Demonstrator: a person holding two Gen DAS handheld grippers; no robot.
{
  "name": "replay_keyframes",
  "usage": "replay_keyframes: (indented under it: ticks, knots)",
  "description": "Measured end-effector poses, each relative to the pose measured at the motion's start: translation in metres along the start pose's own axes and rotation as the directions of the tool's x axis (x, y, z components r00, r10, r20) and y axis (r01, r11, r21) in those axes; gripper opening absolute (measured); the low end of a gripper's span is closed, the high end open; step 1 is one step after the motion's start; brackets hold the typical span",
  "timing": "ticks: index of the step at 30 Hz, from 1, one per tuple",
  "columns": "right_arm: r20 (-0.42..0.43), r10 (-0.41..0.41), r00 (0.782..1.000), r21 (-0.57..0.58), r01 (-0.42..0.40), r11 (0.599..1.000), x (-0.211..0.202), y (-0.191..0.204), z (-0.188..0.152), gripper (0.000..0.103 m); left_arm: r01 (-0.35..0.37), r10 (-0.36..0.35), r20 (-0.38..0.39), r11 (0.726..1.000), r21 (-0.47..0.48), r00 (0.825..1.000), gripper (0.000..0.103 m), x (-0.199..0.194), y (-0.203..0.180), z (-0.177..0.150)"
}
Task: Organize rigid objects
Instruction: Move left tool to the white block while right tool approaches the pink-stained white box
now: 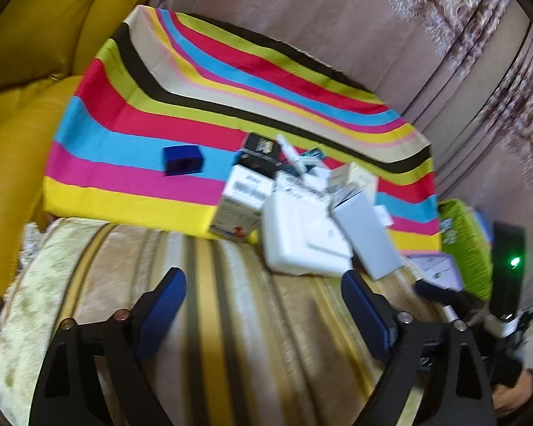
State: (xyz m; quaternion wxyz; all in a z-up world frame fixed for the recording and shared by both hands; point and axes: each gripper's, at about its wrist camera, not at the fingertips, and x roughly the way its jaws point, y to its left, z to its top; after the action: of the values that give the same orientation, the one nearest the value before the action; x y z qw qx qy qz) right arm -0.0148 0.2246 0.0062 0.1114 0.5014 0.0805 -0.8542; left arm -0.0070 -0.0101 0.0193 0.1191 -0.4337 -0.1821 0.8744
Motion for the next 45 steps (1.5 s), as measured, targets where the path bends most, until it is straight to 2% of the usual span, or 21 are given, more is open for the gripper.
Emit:
replay_keyframes:
  ticks: [3, 4, 8, 11, 13, 18, 20, 23, 25, 35, 40, 45]
  knots:
    - [-0.012, 0.009, 1.0, -0.011, -0.01, 1.0, 0.0, 0.0, 0.001, 0.103, 0.08, -0.082, -0.035, 0.995, -0.057, 0.996, 0.086, 0.008, -0.002, 0.008]
    - [-0.021, 0.015, 1.0, -0.017, -0.015, 1.0, 0.0, -0.001, 0.002, 0.103, 0.106, -0.113, -0.059, 0.989, -0.102, 0.992, 0.085, 0.012, 0.0, 0.009]
    - [-0.027, 0.078, 0.997, -0.013, -0.078, 0.997, -0.003, -0.008, 0.004, 0.103, 0.148, -0.17, -0.119, 0.973, -0.175, 0.978, 0.084, 0.032, 0.007, 0.018]
    - [0.003, 0.137, 0.991, -0.018, -0.137, 0.99, -0.011, -0.012, 0.004, 0.103, 0.166, -0.198, -0.151, 0.966, -0.196, 0.969, 0.084, 0.042, 0.009, 0.022]
    - [0.02, 0.166, 0.986, -0.06, -0.165, 0.984, -0.017, -0.011, 0.006, 0.103, 0.175, -0.208, -0.161, 0.964, -0.202, 0.965, 0.081, 0.047, 0.009, 0.025]
    - [0.087, 0.12, 0.989, -0.168, -0.104, 0.98, -0.029, -0.006, 0.014, 0.103, 0.221, -0.258, -0.159, 0.951, -0.216, 0.953, 0.066, 0.057, 0.016, 0.028]
    - [0.098, 0.13, 0.987, -0.184, -0.11, 0.977, -0.03, -0.008, 0.017, 0.103, 0.242, -0.282, -0.169, 0.944, -0.222, 0.944, 0.059, 0.061, 0.019, 0.027]
    - [0.093, 0.133, 0.987, -0.223, -0.11, 0.969, -0.026, -0.004, 0.022, 0.103, 0.267, -0.311, -0.177, 0.935, -0.235, 0.934, 0.037, 0.065, 0.022, 0.025]
    - [0.093, 0.136, 0.986, -0.248, -0.109, 0.962, -0.024, -0.002, 0.026, 0.103, 0.294, -0.343, -0.175, 0.921, -0.253, 0.923, 0.036, 0.067, 0.025, 0.022]
    - [0.107, 0.075, 0.991, -0.355, -0.032, 0.934, -0.012, 0.012, 0.036, 0.103, 0.333, -0.373, -0.139, 0.911, -0.244, 0.918, 0.035, 0.062, 0.018, 0.02]
    - [0.109, -0.043, 0.993, -0.402, 0.084, 0.912, 0.001, 0.025, 0.041, 0.103, 0.345, -0.381, -0.104, 0.901, -0.263, 0.919, 0.032, 0.06, 0.019, 0.02]
    - [0.153, -0.126, 0.98, -0.466, 0.184, 0.865, 0.004, 0.037, 0.035, 0.103, 0.381, -0.41, -0.041, 0.876, -0.297, 0.911, 0.026, 0.054, 0.024, 0.021]
